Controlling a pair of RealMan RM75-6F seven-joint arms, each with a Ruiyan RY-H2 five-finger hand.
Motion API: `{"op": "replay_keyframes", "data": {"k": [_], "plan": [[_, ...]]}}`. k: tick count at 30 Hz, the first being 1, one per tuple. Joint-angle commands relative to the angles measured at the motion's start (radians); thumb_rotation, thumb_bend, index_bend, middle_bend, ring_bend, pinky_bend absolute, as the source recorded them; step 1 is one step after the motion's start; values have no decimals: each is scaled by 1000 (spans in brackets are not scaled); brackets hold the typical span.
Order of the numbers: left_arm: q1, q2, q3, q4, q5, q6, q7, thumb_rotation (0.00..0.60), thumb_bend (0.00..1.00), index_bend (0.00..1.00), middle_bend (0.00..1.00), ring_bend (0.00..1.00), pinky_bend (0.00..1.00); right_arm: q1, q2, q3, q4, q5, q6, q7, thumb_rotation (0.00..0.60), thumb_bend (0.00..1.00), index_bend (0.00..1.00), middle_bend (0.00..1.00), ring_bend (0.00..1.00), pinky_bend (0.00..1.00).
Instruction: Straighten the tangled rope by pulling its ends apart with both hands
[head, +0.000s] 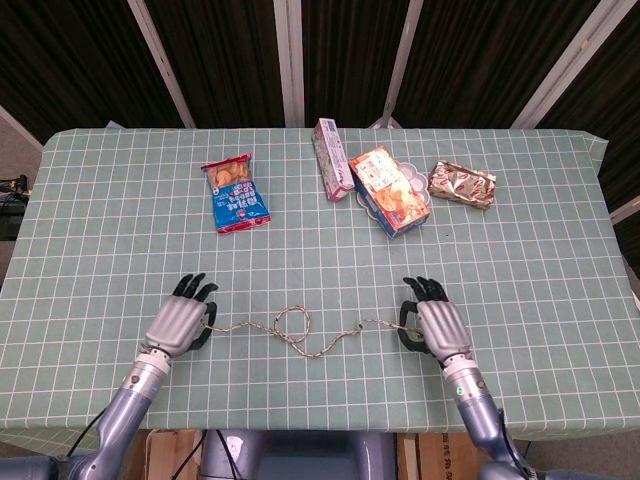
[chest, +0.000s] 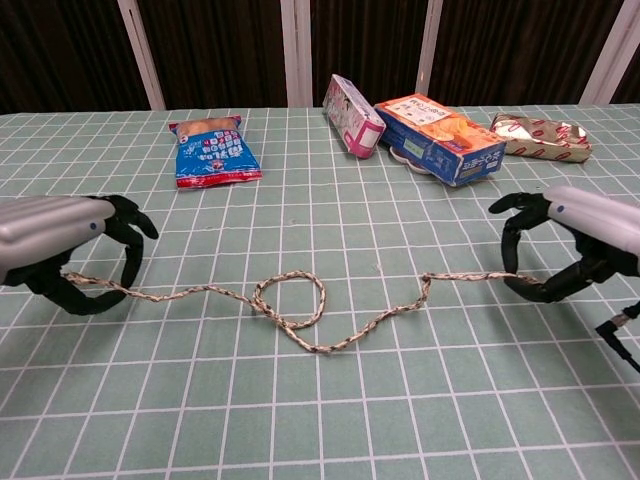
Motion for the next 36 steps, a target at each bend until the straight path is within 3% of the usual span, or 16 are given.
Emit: {"op": "replay_keyframes", "data": {"k": [1,12,36], "plan": [[15,58,-7,-17,6,10,-44,600,513,592,169,0,0,-9,43,13,5,10,2,22,600,449,629,135,0,0],[71,191,1,-4,15,28,-179,600,522,598,176,0,0,-47,166,29,80,45,-11,111,600,451,629,135,0,0],[88,169,4,64,6,11,-201,600,524,602,178,0,0,-66,158,26,209,79,-43,160,600,453,629,135,0,0]]}}
